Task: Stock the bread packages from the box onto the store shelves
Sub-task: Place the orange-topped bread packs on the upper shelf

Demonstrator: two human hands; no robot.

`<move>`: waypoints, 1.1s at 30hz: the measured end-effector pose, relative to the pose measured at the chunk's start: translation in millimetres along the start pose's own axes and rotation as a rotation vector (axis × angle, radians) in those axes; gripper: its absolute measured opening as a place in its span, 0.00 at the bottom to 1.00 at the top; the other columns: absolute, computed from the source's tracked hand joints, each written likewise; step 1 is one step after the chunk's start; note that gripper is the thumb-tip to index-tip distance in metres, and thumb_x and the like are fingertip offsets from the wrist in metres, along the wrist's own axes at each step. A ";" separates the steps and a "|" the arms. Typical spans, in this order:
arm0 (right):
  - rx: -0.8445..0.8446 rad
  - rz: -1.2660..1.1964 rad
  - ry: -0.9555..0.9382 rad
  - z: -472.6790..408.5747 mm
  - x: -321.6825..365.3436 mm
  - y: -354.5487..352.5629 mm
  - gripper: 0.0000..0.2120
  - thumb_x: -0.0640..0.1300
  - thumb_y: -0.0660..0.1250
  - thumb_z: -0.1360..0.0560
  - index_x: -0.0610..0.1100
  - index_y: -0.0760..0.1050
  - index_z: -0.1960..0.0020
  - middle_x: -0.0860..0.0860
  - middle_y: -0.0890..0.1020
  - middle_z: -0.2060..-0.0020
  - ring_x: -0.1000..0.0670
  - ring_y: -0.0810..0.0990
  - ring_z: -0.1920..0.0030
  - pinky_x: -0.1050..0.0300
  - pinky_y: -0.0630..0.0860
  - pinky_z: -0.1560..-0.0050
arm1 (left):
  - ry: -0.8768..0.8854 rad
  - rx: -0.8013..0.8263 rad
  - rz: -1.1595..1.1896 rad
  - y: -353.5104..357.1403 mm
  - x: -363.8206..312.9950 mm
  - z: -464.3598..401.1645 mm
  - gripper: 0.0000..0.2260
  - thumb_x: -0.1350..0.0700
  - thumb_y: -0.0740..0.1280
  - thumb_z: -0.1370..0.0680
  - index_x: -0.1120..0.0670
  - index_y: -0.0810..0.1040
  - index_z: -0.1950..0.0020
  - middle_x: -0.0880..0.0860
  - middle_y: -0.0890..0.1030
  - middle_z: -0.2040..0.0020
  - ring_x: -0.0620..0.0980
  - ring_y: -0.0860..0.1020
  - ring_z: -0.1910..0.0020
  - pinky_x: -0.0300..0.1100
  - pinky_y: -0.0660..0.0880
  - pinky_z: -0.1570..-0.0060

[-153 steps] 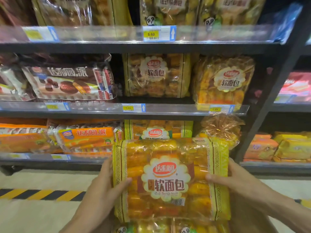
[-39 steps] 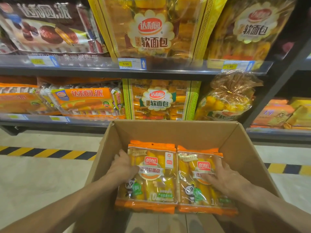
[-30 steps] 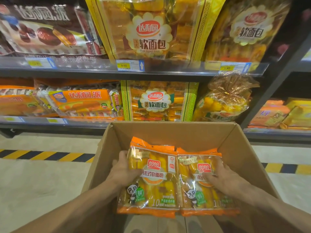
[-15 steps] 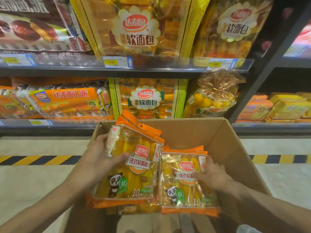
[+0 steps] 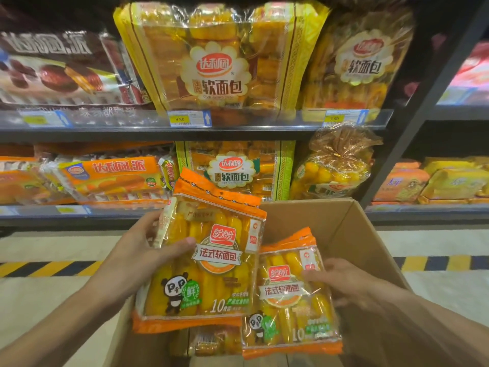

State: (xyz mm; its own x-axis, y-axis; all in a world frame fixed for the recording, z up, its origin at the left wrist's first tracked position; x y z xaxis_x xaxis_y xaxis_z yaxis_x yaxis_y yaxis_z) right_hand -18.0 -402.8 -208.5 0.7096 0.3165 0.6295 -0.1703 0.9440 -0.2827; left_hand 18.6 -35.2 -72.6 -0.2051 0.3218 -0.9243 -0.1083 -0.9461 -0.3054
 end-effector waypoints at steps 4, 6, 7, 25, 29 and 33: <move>-0.048 0.016 -0.189 10.8 24.2 -9.6 0.24 0.53 0.78 0.27 0.49 0.73 0.36 0.50 0.87 0.46 0.49 0.88 0.48 0.47 0.84 0.49 | 0.040 -0.020 -0.046 -17.1 -18.4 -1.5 0.20 0.46 0.77 0.32 0.37 0.76 0.44 0.44 0.85 0.51 0.45 0.86 0.57 0.43 0.82 0.63; -0.056 0.021 -0.252 17.4 36.1 -16.7 0.24 0.51 0.78 0.26 0.49 0.71 0.36 0.52 0.86 0.45 0.53 0.88 0.51 0.58 0.83 0.60 | 0.083 -0.036 -0.039 -28.2 -29.0 -1.1 0.20 0.48 0.76 0.32 0.37 0.76 0.43 0.45 0.86 0.51 0.47 0.86 0.55 0.45 0.82 0.61; -0.061 0.026 -0.285 20.8 42.2 -20.8 0.24 0.51 0.77 0.26 0.49 0.71 0.35 0.53 0.85 0.45 0.56 0.88 0.54 0.62 0.82 0.64 | 0.103 -0.056 -0.034 -34.0 -34.3 0.1 0.20 0.48 0.76 0.31 0.37 0.76 0.42 0.45 0.85 0.50 0.47 0.85 0.53 0.45 0.81 0.61; -0.373 -0.155 -0.653 129.2 141.5 -124.2 0.34 0.62 0.83 0.39 0.56 0.79 0.35 0.56 0.88 0.45 0.49 0.87 0.44 0.41 0.83 0.44 | 0.494 -0.225 0.155 -79.7 -131.5 11.6 0.21 0.48 0.74 0.29 0.36 0.77 0.37 0.42 0.85 0.43 0.44 0.85 0.47 0.52 0.81 0.50; -0.468 -0.204 -0.796 164.0 163.3 -156.3 0.26 0.52 0.78 0.35 0.53 0.81 0.37 0.55 0.89 0.47 0.48 0.87 0.45 0.44 0.83 0.48 | 0.652 -0.207 0.154 -71.9 -178.0 10.1 0.20 0.50 0.73 0.28 0.36 0.77 0.38 0.41 0.84 0.42 0.42 0.83 0.44 0.50 0.78 0.46; -0.521 -0.244 -0.936 191.4 186.6 -180.3 0.13 0.43 0.74 0.28 0.54 0.85 0.45 0.59 0.89 0.52 0.58 0.89 0.54 0.58 0.85 0.57 | 0.823 -0.210 0.188 -66.2 -235.9 -3.1 0.21 0.52 0.73 0.26 0.42 0.76 0.34 0.45 0.84 0.40 0.46 0.83 0.41 0.53 0.78 0.42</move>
State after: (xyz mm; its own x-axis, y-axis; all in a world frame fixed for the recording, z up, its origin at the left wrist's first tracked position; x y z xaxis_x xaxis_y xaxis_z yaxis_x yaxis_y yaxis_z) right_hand 14.2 -496.1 98.5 -0.1520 0.2805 0.9477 0.3702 0.9052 -0.2086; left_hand 77.2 -48.7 164.9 0.5757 0.1067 -0.8106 0.0555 -0.9943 -0.0915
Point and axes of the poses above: each hand's wrist, its own z-axis away from the middle knuckle, its own y-axis out of the palm, x = y × z, the point moved 3 cm from there along -z, towards the middle knuckle
